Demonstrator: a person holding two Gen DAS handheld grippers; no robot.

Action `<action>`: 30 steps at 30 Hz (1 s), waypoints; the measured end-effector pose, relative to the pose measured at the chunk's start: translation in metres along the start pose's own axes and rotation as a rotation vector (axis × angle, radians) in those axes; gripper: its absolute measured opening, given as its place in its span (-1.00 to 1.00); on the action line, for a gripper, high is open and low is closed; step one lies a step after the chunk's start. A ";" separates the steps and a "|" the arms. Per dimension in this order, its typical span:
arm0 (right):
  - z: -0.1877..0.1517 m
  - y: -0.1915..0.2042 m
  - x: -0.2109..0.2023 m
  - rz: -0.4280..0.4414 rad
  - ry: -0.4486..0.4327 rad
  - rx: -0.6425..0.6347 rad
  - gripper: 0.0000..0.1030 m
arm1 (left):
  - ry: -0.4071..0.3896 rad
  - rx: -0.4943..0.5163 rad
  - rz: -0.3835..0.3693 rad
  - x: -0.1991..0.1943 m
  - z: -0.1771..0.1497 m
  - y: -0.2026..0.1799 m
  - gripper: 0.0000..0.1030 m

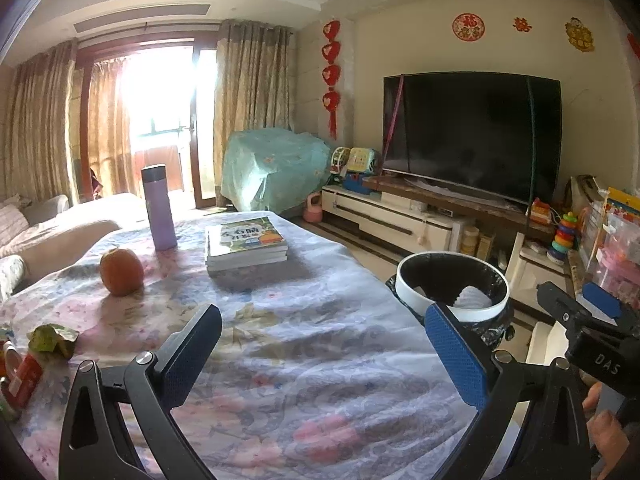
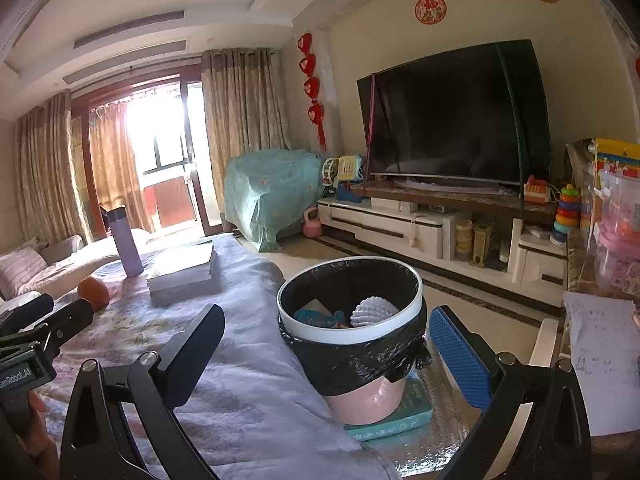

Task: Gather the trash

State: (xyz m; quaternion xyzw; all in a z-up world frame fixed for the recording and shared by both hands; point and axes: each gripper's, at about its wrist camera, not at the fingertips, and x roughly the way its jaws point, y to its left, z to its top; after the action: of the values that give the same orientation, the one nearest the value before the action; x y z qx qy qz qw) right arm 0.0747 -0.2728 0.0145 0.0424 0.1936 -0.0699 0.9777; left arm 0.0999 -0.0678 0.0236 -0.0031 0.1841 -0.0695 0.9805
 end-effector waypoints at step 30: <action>0.005 -0.002 -0.005 0.005 -0.028 -0.003 1.00 | -0.015 0.008 -0.006 0.004 -0.006 0.006 0.98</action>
State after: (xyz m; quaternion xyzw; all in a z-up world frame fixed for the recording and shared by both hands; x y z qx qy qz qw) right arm 0.0713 -0.2749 0.0206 0.0406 0.1800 -0.0679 0.9805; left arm 0.1021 -0.0627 0.0169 -0.0005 0.1763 -0.0732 0.9816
